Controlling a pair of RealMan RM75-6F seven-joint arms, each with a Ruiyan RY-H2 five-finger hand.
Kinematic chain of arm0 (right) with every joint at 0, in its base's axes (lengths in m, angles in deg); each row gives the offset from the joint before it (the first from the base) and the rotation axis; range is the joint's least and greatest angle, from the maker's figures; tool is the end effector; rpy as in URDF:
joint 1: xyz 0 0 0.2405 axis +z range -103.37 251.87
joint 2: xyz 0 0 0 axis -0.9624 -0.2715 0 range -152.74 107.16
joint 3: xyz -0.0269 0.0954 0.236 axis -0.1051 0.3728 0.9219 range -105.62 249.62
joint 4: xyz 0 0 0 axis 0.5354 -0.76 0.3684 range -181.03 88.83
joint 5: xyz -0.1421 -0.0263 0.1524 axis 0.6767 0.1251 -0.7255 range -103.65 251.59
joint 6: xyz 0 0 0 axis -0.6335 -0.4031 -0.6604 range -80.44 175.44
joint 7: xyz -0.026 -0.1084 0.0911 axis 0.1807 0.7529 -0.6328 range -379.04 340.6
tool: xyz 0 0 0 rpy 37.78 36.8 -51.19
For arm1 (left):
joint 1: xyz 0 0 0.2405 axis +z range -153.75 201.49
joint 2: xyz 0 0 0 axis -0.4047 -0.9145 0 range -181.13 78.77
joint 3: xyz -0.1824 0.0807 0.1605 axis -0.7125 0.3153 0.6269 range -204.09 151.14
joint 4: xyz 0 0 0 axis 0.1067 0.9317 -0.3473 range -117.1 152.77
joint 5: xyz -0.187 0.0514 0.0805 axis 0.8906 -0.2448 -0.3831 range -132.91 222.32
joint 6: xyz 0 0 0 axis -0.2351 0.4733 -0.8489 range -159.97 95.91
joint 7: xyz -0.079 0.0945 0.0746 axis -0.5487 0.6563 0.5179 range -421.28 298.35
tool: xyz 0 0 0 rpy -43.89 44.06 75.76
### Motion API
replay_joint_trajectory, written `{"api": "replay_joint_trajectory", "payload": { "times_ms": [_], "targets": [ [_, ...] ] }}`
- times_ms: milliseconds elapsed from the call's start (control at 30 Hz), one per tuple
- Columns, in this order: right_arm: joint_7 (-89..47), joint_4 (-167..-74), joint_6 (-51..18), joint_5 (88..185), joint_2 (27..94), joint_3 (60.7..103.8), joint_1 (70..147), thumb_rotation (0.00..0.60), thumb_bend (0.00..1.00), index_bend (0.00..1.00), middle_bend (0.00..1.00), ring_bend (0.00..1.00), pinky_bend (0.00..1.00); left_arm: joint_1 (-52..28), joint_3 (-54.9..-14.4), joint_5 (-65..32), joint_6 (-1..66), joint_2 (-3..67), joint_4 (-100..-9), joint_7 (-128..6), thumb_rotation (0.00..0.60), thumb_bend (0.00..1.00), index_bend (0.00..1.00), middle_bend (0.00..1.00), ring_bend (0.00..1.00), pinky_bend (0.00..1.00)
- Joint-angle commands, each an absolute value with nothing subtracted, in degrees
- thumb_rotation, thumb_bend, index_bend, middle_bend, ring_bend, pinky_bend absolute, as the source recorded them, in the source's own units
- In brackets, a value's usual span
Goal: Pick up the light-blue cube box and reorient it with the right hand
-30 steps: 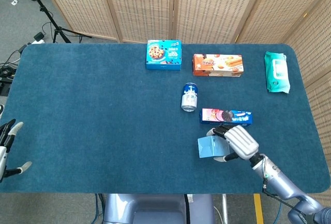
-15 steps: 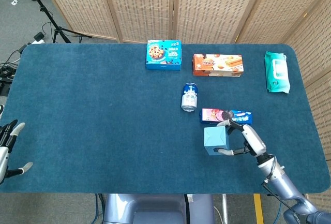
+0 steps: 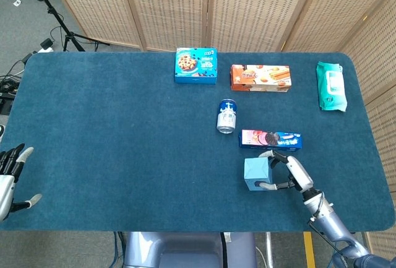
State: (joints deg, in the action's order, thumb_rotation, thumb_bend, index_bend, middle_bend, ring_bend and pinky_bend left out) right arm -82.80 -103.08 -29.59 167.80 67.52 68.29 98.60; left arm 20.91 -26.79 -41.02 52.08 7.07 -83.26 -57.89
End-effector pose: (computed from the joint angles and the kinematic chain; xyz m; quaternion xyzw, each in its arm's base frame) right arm -0.2932 -0.2712 0.0217 0.5191 -0.6111 0.5618 0.2036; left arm -0.2988 0.1597 0.1694 -0.6023 -0.4121 -0.3565 0.5833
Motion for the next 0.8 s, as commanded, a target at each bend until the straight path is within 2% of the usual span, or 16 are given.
{"api": "replay_joint_trajectory", "payload": {
  "times_ms": [33,300,433,500,600,667,800],
  "targets": [
    [-82.97,-101.68,-29.92,167.78,68.48,68.50,98.33,0.600,0.75,0.53,0.53,0.37,0.48,20.88,-26.81,-40.95,52.03,7.12,-83.27,-57.76,0.600,0.00,0.00,0.00,0.00,0.00],
    [-83.32,-96.69,-29.46,168.23,70.62,67.98,98.02,0.600,0.74,0.53,0.47,0.28,0.48,20.80,-26.76,-40.77,51.81,7.34,-83.30,-57.19,0.600,0.00,0.00,0.00,0.00,0.00],
    [-83.41,-94.41,-29.12,169.00,71.47,67.24,98.04,0.600,0.72,0.52,0.38,0.19,0.41,20.76,-26.72,-40.76,51.72,7.44,-83.36,-56.89,0.600,0.00,0.00,0.00,0.00,0.00],
    [-83.79,-93.50,-29.19,169.46,71.77,66.88,98.07,0.600,0.71,0.46,0.29,0.12,0.35,20.80,-26.70,-40.85,51.85,7.45,-83.40,-56.81,0.600,0.00,0.00,0.00,0.00,0.00],
    [-85.39,-92.46,-30.33,171.16,71.36,65.83,98.32,0.600,0.67,0.31,0.15,0.02,0.29,20.76,-26.67,-40.83,51.77,7.51,-83.36,-56.71,0.600,0.00,0.00,0.00,0.00,0.00],
    [-85.70,-91.88,-30.83,171.65,71.30,65.53,98.33,0.600,0.67,0.24,0.08,0.00,0.26,20.74,-26.67,-40.85,51.77,7.51,-83.36,-56.71,0.600,0.00,0.00,0.00,0.00,0.00],
    [-86.07,-91.28,-31.58,172.69,70.76,64.64,98.29,0.600,0.67,0.15,0.00,0.00,0.22,20.74,-26.67,-40.84,51.77,7.47,-83.35,-56.72,0.600,0.00,0.00,0.00,0.00,0.00]
  ]
}}
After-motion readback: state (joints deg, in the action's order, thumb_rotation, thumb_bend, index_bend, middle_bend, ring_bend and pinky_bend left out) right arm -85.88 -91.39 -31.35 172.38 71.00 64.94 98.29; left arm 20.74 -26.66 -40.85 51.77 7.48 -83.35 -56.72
